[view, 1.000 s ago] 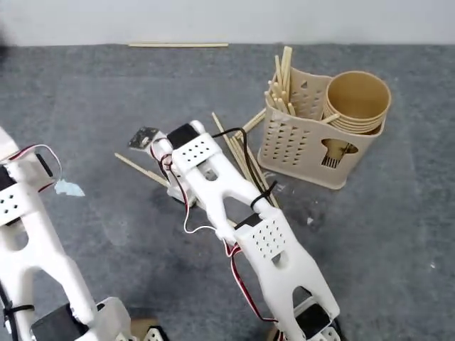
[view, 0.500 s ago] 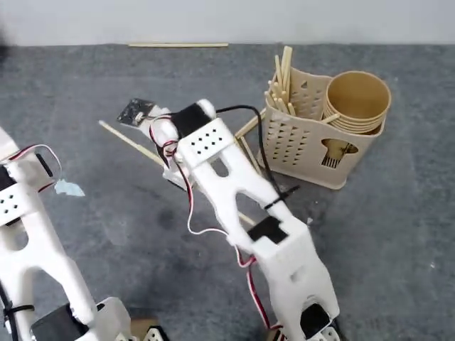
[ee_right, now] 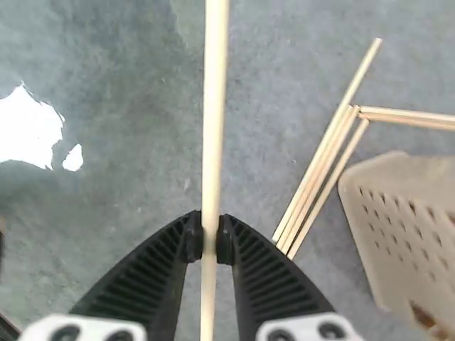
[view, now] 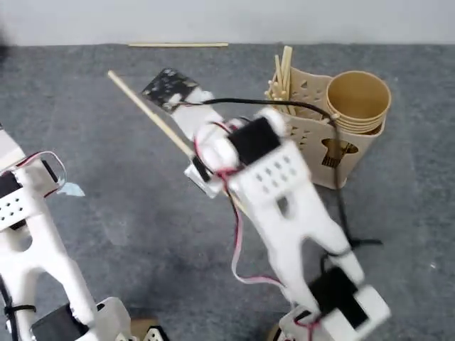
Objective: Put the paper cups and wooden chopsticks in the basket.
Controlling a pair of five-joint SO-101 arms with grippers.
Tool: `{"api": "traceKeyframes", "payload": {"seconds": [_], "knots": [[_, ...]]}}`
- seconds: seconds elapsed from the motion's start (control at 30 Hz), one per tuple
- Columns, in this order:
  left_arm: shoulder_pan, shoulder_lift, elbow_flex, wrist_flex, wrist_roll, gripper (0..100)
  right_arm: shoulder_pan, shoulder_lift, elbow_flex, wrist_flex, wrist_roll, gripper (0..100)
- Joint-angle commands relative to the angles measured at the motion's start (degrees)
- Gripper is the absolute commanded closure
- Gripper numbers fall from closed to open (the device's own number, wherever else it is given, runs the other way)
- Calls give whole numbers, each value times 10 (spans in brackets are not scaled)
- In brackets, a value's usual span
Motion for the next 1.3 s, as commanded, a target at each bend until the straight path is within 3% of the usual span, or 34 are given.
{"api": "traceKeyframes", "payload": {"seconds": [0.0,0.2,0.4,0.73,1.0,1.27], "knots": [[-1,-25,-4,-14,4,988,9,-105,24,12,-52,990],[1,-25,-2,-11,4,988,100,-211,39,-129,-95,991],[1,-23,-2,-11,4,988,214,-224,47,-304,-119,991],[2,-21,-2,-13,4,988,313,-229,250,-625,-135,991],[2,-21,-2,-14,4,988,345,-229,340,-747,-135,991],[2,-21,-1,-15,4,988,343,-223,426,-746,-99,991]]}}
